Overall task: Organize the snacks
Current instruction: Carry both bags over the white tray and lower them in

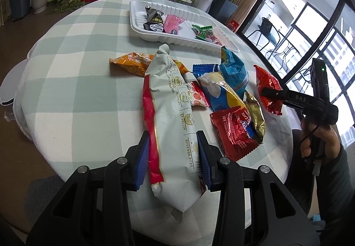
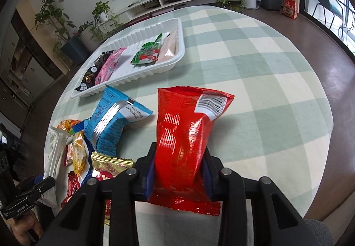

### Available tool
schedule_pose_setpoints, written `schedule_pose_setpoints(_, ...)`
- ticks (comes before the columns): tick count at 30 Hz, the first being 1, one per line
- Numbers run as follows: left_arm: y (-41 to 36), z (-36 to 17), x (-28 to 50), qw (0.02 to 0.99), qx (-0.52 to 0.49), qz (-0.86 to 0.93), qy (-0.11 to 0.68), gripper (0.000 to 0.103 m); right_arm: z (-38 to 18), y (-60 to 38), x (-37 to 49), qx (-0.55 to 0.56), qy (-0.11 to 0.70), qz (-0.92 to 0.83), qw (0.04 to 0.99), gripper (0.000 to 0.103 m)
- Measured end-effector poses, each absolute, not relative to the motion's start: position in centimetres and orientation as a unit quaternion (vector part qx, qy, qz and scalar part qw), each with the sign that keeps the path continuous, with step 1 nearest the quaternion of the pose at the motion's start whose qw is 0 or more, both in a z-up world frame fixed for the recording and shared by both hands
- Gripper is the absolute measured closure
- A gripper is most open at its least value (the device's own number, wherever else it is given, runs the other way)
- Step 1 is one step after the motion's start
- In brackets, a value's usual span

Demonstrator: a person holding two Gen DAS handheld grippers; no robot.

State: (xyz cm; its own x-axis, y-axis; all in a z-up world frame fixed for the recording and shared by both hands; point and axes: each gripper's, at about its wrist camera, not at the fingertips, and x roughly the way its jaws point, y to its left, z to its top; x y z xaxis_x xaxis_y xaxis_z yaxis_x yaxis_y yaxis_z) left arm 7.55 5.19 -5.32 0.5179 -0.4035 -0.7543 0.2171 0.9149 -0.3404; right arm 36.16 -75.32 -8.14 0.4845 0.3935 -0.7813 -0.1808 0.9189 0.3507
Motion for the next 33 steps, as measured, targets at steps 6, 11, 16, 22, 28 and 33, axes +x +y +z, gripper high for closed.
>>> schedule_pose_setpoints(6, 5.8, -4.4, 7.6, 0.87, -0.11, -0.18, 0.445, 0.066, -8.0, -77.3, 35.4, 0.158, 0.477, 0.18, 0.846, 0.066)
schedule_pose_setpoints(11, 6.8, -3.4, 7.9, 0.876, -0.121, -0.176, 0.432, 0.066, -8.0, -79.4, 35.1, 0.187, 0.476, 0.169, 0.842, 0.065)
schedule_pose_setpoints(16, 7.4, -2.0, 8.7, 0.884, -0.121, -0.172, 0.417, 0.066, -7.5, -81.9, 35.7, 0.206, 0.466, 0.146, 0.848, 0.065)
schedule_pose_setpoints(22, 8.0, 0.4, 11.2, 0.893, -0.12, -0.175, 0.396, 0.066, -4.9, -84.7, 37.5, 0.215, 0.437, 0.121, 0.865, 0.066)
schedule_pose_setpoints(28, 6.7, 3.6, 16.1, 0.903, -0.099, -0.187, 0.374, 0.066, 0.4, -84.7, 40.8, 0.191, 0.388, 0.127, 0.893, 0.066)
schedule_pose_setpoints(33, 3.8, 6.2, 21.0, 0.906, -0.073, -0.206, 0.362, 0.066, 4.9, -81.0, 44.4, 0.151, 0.346, 0.176, 0.909, 0.066)
